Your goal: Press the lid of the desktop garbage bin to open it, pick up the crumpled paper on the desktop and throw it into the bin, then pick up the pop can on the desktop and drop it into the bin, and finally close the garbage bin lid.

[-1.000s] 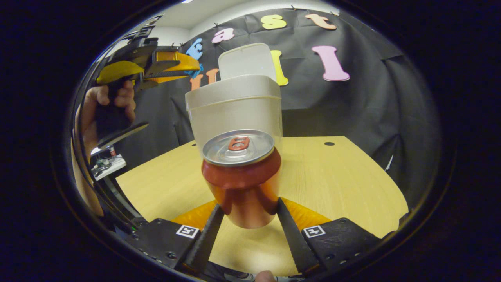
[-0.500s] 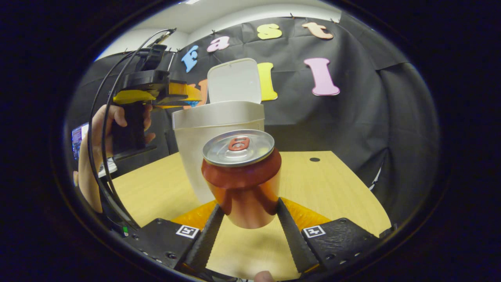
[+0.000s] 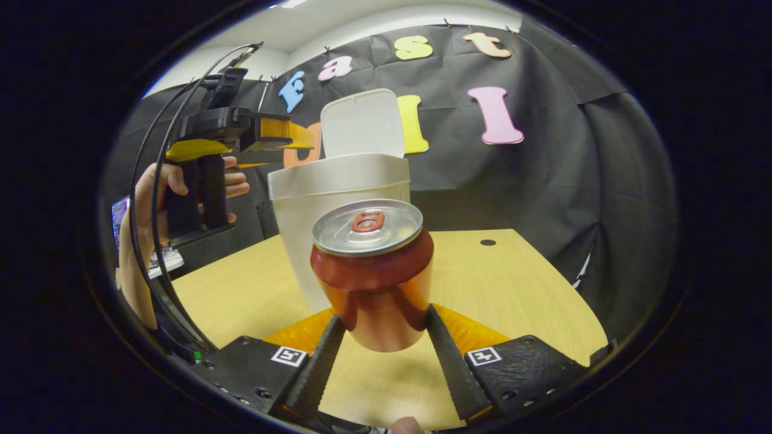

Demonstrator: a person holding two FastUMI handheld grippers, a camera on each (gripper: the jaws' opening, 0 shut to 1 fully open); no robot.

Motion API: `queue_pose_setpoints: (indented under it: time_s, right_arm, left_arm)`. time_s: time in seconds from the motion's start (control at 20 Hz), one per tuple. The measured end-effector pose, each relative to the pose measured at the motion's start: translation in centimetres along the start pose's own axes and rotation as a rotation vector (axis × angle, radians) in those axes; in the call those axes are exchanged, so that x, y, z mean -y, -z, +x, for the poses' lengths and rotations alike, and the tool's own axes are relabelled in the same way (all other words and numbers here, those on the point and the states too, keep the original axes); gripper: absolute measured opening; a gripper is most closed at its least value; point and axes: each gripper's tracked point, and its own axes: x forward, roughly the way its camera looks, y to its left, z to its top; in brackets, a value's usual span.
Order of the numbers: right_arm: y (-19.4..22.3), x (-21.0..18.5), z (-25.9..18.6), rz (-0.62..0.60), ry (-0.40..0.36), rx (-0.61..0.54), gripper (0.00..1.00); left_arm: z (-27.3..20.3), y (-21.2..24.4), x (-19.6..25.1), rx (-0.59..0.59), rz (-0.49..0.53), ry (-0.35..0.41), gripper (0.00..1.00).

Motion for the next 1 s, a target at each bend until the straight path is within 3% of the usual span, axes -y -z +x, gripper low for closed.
queue_pose_setpoints:
  time_s: [0.35, 1.0]
  right_arm:
    - [-4.3, 0.2, -1.1, -0.046, 0.015, 0.069, 0.81]
    - [-18.1, -4.4, -0.2, -0.083, -0.118, 0.18, 0.81]
  left_arm:
    - [-1.4, 0.5, -0.7, 0.0, 0.0, -0.002, 0.99]
    - [-7.7, 2.2, -5.0, 0.058, 0.065, -0.087, 0.99]
